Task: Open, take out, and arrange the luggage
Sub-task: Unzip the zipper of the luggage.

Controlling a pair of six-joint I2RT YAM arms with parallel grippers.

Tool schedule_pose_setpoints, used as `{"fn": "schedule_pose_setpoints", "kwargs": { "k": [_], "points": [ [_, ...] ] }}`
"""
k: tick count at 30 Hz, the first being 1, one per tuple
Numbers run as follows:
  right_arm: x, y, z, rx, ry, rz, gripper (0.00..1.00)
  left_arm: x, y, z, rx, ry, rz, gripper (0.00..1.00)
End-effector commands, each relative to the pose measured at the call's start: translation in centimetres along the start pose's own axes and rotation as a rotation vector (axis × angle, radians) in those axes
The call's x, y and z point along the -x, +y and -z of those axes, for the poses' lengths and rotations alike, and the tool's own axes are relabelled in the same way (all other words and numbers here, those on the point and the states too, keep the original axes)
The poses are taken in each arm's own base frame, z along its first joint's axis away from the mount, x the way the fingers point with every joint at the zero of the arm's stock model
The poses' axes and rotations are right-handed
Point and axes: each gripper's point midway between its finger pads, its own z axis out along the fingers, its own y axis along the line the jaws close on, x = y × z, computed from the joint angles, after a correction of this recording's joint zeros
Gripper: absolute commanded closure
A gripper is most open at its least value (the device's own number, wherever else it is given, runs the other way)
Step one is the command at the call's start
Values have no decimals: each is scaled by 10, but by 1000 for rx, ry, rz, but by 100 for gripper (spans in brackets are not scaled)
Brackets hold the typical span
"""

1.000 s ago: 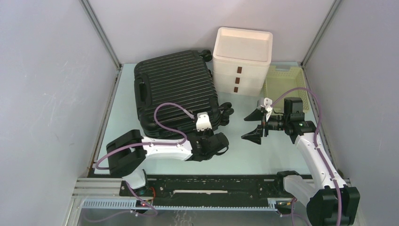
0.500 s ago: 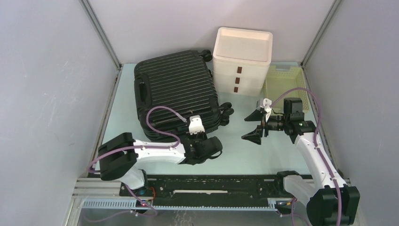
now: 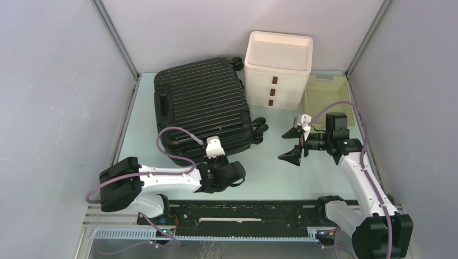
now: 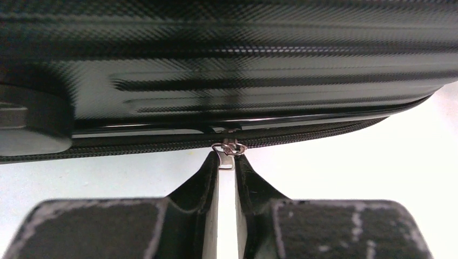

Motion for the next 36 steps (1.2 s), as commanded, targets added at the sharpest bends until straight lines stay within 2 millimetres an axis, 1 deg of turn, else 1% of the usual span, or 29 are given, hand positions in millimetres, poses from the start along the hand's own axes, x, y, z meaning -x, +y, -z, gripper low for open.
{"fn": "schedule_pose_setpoints", "kwargs": {
  "k": [1, 3, 5, 7, 10, 11, 13, 15, 17, 20, 27, 31, 36],
  "points": [
    [1, 2, 6, -10, 32, 133, 0, 10, 23, 3, 41, -56, -34, 91],
    [10, 5, 7, 30, 45, 242, 0, 11, 26, 4, 38, -51, -36, 91],
    [23, 4, 6, 63, 72, 308, 0, 10, 30, 5, 37, -49, -39, 91],
    [36, 1, -1, 95, 126, 344, 0, 10, 35, 6, 38, -49, -36, 91],
    [54, -1, -21, 156, 187, 385, 0, 11, 41, 7, 39, -55, -30, 91],
    [65, -2, -30, 170, 193, 403, 0, 12, 43, 8, 40, -58, -30, 91],
    [79, -12, -45, 163, 222, 393, 0, 14, 46, 8, 42, -65, -28, 91],
    [85, -23, -57, 176, 260, 348, 1, 15, 49, 9, 41, -67, -27, 91],
    [95, -31, -65, 182, 279, 322, 1, 16, 52, 10, 41, -69, -25, 91],
    [83, -45, -77, 188, 347, 278, 4, 16, 57, 10, 40, -72, -21, 91],
    [61, -64, -96, 174, 432, 248, 11, 16, 59, 11, 37, -71, -17, 91],
    [52, -67, -108, 178, 456, 241, 17, 15, 60, 11, 36, -66, -18, 91],
    [47, -66, -122, 183, 468, 233, 23, 13, 62, 12, 34, -59, -15, 91]
  ]
}}
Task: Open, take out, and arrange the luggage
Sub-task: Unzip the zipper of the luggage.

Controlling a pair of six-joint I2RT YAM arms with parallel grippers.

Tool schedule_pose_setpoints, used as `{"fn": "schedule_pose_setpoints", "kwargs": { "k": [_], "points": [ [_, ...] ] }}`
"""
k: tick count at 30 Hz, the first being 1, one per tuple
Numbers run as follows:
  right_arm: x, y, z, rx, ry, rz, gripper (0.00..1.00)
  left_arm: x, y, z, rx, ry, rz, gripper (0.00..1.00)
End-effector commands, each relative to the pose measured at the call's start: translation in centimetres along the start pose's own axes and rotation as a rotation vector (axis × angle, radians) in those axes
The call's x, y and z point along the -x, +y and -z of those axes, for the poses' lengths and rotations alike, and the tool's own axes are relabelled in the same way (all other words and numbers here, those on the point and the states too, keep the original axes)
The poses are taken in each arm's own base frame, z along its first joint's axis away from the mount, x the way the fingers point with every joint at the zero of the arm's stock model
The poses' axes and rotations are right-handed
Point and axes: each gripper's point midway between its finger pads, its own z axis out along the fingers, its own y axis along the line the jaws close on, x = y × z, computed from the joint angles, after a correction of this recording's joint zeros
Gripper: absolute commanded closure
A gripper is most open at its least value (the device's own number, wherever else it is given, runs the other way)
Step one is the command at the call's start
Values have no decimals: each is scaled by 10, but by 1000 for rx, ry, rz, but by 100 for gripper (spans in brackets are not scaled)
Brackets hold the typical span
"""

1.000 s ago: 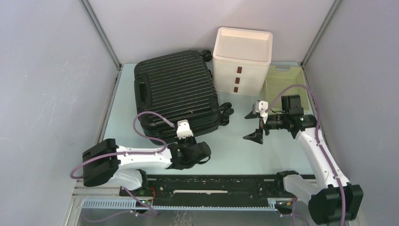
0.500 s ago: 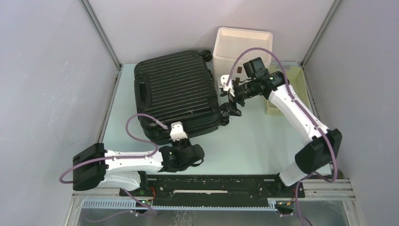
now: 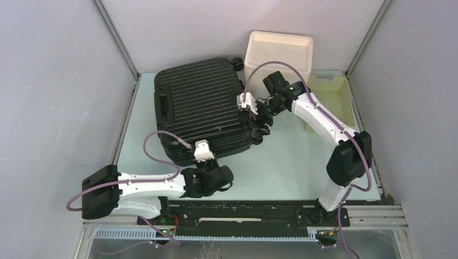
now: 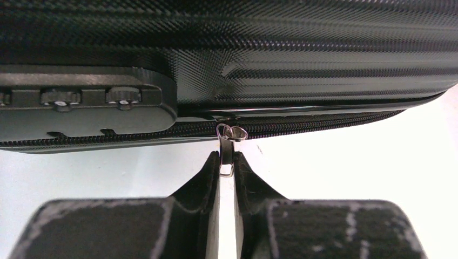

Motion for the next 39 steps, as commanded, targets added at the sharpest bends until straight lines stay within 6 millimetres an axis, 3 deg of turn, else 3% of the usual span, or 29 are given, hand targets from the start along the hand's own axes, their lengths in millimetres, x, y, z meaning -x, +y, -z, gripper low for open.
{"fn": "schedule_pose_setpoints", "kwargs": {
  "k": [1, 9, 18, 27, 35, 39],
  "points": [
    [17, -8, -4, -36, -2, 21, 25, 5, 28, -2, 60, -57, -50, 91],
    [3, -12, -1, -98, 65, 39, 39, 2, 34, 0, 55, -47, -39, 91],
    [-12, 5, 16, -141, 58, 38, 66, 1, 43, 2, 56, -42, -47, 91],
    [-26, 24, 25, -151, 32, -4, 76, -4, 50, 5, 40, -16, -70, 91],
    [-39, 39, 20, -115, 18, -72, 91, -19, 56, 9, 12, 57, -102, 91],
    [-39, 45, 20, -115, -5, -91, 93, -21, 57, 13, -19, 83, -109, 91]
  ]
}}
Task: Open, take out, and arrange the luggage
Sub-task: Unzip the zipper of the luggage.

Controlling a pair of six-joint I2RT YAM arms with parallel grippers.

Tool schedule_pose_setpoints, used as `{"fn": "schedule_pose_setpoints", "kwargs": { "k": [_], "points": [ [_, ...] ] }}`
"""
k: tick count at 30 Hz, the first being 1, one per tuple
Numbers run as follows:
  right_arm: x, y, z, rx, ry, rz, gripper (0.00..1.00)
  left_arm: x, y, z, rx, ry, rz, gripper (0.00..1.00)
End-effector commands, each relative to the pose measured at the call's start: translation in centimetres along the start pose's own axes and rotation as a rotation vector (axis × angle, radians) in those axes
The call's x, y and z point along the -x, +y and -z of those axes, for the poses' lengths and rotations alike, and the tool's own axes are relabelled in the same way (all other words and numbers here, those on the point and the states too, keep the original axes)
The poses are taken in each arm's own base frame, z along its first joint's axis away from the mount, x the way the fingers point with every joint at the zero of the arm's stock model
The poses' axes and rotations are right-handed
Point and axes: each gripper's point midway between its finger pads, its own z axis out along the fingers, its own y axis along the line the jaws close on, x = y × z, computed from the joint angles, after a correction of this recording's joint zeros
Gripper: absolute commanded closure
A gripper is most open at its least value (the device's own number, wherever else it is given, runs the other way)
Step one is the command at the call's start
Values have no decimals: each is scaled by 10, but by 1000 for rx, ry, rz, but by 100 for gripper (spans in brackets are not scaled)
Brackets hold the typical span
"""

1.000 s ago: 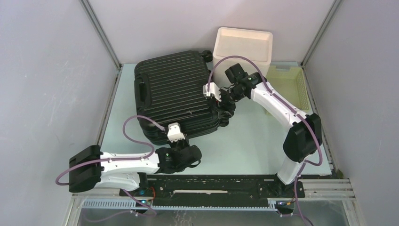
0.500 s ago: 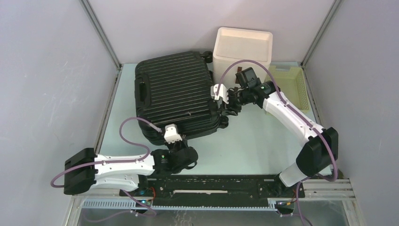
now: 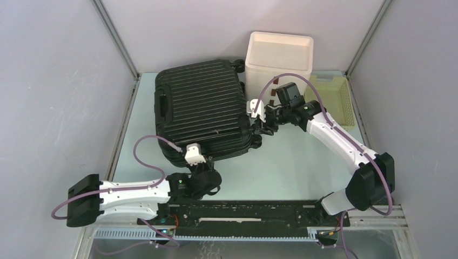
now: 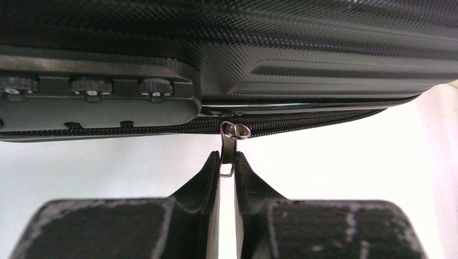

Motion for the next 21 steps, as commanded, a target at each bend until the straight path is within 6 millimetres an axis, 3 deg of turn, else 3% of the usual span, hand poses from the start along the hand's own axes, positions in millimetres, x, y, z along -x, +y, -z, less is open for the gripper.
{"fn": "schedule_pose_setpoints", "kwargs": {
  "k": [1, 21],
  "points": [
    [-29, 42, 17, 73, 93, -190, 93, -13, 44, 4, 66, 41, -184, 92],
    [-27, 62, 36, 96, 21, -236, 96, 1, 56, 10, 243, 47, -427, 100]
  ]
}}
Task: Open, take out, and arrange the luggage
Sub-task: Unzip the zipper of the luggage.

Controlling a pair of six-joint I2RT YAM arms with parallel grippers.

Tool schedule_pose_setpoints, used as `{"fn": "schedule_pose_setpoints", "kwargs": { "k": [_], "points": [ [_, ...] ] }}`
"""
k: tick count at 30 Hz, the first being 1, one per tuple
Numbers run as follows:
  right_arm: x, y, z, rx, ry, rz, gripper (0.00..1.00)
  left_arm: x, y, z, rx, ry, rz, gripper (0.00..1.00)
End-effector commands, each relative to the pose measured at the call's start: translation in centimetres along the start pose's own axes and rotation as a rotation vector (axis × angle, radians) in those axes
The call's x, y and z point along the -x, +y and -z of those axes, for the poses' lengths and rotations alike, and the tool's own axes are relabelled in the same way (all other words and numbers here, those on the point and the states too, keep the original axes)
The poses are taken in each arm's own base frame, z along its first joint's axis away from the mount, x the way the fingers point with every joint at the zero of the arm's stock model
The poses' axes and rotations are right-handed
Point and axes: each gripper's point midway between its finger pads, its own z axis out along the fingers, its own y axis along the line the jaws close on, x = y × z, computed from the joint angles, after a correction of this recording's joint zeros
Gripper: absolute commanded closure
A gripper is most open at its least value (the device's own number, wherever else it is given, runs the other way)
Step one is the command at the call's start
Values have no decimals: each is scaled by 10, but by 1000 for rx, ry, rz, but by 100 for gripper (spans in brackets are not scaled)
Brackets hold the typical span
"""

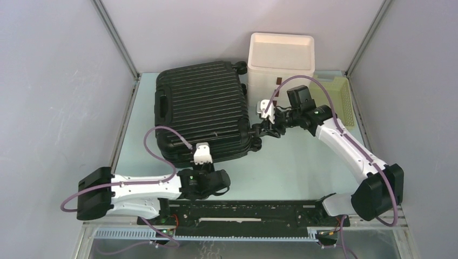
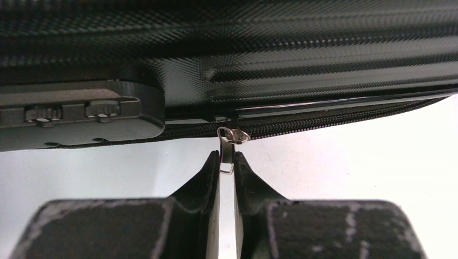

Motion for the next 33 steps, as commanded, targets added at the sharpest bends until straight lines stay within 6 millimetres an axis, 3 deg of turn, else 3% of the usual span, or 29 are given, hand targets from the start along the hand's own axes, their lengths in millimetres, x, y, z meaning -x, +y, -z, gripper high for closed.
{"fn": "schedule_pose_setpoints", "kwargs": {
  "k": [1, 5, 9, 12, 16, 19, 24, 27, 31, 33],
  "points": [
    [-23, 47, 19, 97, 75, -182, 96, -5, 44, 2, 141, 12, -208, 100],
    [-15, 51, 24, 112, 25, -190, 92, 2, 40, 5, 132, 9, -233, 97],
    [-2, 56, 34, 137, -60, -203, 64, 8, 31, 10, 87, 29, -249, 84],
    [8, 57, 47, 135, -127, -212, 46, 12, 18, 17, 4, 54, -241, 67],
    [17, 51, 71, 84, -212, -231, 35, 15, -7, 33, -210, 96, -232, 41],
    [20, 39, 97, -5, -271, -275, 27, 26, -34, 57, -449, 89, -174, 22],
    [-5, -3, 134, -201, -297, -475, 20, 72, -43, 89, -647, -48, -128, 1],
    [-40, -37, 146, -343, -244, -637, 2, 111, -37, 97, -676, -151, -177, 0],
    [-95, -82, 153, -553, -92, -720, 0, 163, -33, 100, -700, -193, -232, 0],
    [-120, -99, 157, -645, -12, -738, 0, 181, -27, 94, -686, -201, -270, 0]
  ]
}}
